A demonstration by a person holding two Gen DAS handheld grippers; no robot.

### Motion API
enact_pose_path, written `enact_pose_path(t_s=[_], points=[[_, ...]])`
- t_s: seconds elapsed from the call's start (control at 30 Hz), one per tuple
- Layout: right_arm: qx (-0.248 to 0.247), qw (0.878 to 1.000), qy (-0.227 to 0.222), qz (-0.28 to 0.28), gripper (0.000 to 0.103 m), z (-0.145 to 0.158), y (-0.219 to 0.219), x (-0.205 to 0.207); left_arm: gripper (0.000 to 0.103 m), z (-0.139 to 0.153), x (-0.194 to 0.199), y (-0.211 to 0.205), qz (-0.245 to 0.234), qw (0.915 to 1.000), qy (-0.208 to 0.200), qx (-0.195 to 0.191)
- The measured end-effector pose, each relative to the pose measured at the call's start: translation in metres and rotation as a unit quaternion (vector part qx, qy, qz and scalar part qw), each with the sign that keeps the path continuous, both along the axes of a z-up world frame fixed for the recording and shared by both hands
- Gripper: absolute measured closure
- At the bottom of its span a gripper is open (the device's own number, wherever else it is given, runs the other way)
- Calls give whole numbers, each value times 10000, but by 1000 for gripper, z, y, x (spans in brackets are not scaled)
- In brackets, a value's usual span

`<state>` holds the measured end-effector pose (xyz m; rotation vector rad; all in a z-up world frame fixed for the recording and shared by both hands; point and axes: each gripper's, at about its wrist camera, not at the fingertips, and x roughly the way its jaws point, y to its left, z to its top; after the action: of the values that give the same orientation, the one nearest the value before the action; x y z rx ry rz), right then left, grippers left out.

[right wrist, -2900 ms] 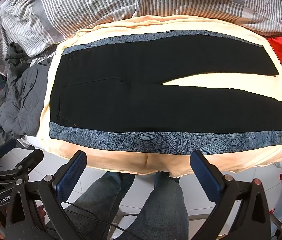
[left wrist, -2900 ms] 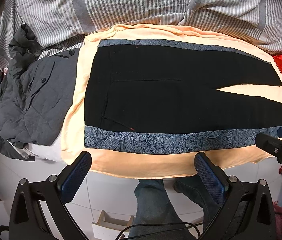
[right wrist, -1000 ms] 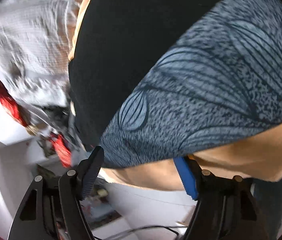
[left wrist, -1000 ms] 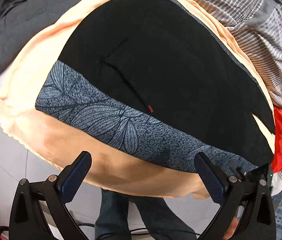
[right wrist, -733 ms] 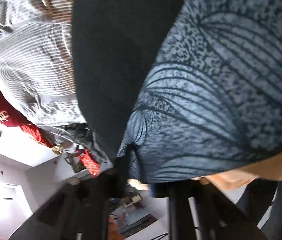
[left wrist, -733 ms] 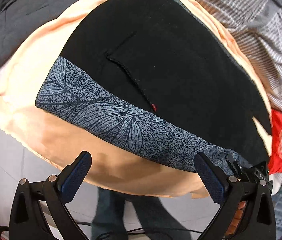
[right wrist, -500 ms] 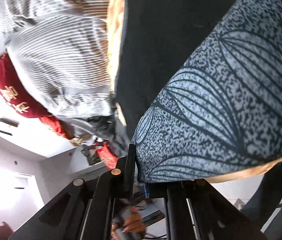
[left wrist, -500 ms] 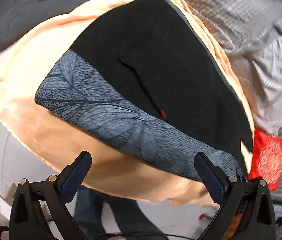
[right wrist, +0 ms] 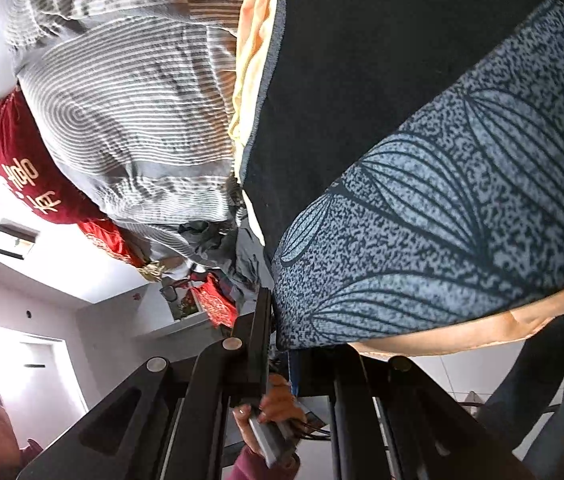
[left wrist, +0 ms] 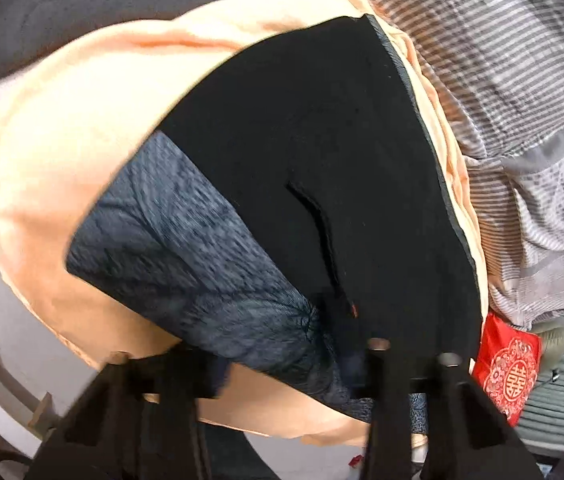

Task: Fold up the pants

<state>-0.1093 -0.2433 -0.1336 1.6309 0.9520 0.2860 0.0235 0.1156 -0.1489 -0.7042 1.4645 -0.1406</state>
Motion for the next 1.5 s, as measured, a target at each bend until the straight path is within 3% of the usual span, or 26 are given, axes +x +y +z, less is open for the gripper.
enact_pose_path(t_s=[0.07, 0.23, 0.47, 0.63, 0.87, 1.0, 1.1, 1.13, 1.2, 1.27, 1.37, 1.5], points=[[-93, 10000, 27, 19, 95, 4, -1, 2, 76, 13, 2, 2, -120, 9998, -123, 50], [-367, 9990, -221, 83, 95, 30, -16, 17, 76, 64, 19, -11, -644, 9950, -678, 336], [-732, 9947, -607, 381, 95, 68, -64, 81, 76, 110, 89, -52, -826, 9886, -1141, 538], [-883, 9925, -417, 740, 95, 54, -105, 158, 76, 101, 150, -80, -760, 9858, -1214, 878], [-1208, 9817, 153, 1464, 95, -11, -126, 264, 75, 35, 226, -112, -613, 9801, -961, 1625], [-1495, 9691, 540, 1886, 95, -50, -127, 295, 53, 13, 245, -116, -524, 9756, -733, 2004], [-1533, 9649, 653, 2032, 94, -57, -129, 304, 53, 25, 248, -111, -443, 9739, -737, 2099], [-1527, 9644, 640, 2061, 88, -55, -130, 305, 53, 33, 247, -109, -453, 9698, -801, 2261], [-1565, 9629, 507, 2140, 71, -44, -131, 305, 34, 55, 241, -103, -425, 9599, -964, 2599], [-1639, 9627, 363, 2121, 45, -30, -132, 303, 34, 71, 234, -100, -437, 9511, -1112, 2850], [-1830, 9632, 176, 1960, 45, -4, -134, 292, 34, 71, 223, -118, -888, 9447, -1070, 2971], [-1140, 9738, -243, 1952, 45, 19, -122, 263, 34, 30, 201, -174, -1716, 9359, -753, 2983]])
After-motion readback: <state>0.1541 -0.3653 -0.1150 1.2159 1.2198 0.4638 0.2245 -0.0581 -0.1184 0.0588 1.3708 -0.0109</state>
